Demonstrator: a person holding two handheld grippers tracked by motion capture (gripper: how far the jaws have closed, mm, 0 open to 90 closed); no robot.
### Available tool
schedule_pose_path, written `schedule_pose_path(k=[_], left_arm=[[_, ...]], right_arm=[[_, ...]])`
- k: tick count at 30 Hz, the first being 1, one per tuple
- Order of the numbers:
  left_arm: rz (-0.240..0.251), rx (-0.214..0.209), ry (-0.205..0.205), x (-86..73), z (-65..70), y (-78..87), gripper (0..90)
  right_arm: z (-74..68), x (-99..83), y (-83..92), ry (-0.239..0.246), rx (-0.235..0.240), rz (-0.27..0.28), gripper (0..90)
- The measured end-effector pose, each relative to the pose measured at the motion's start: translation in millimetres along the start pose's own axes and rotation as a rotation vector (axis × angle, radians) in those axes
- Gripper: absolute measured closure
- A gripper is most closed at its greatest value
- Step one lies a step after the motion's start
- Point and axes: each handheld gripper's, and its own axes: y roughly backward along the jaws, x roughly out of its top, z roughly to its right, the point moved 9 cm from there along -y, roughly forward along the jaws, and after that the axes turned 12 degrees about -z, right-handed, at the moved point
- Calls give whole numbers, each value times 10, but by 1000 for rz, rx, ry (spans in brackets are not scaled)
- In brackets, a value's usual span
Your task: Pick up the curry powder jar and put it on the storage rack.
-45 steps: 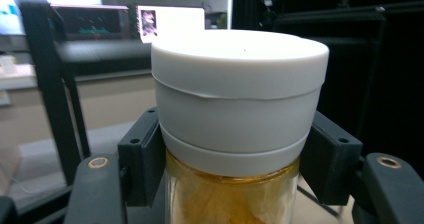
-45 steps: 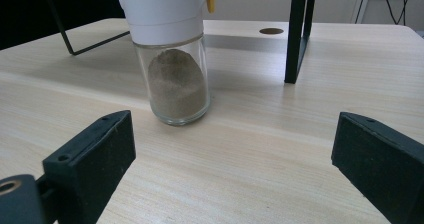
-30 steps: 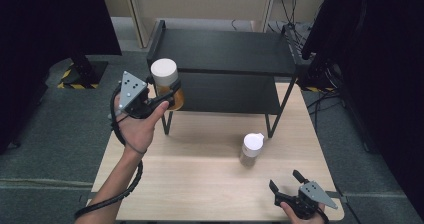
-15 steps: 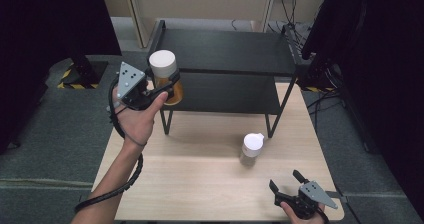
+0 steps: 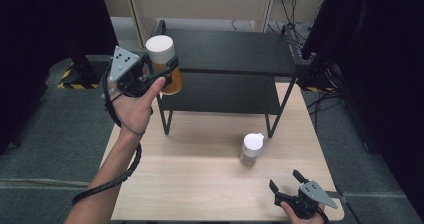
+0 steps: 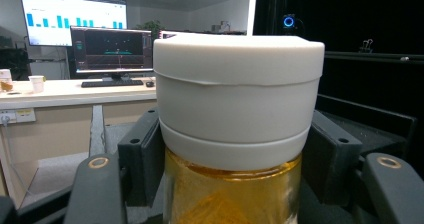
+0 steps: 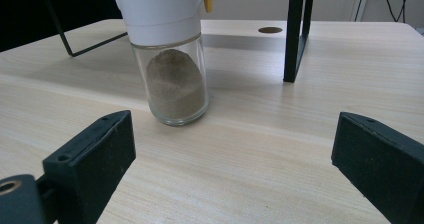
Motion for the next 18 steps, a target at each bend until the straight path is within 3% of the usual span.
schedule_pose_path(k=[18], left_arm=[[-4, 56, 8, 271, -41, -182, 346]], right_arm=[[6, -2, 1, -3, 3, 2, 41]])
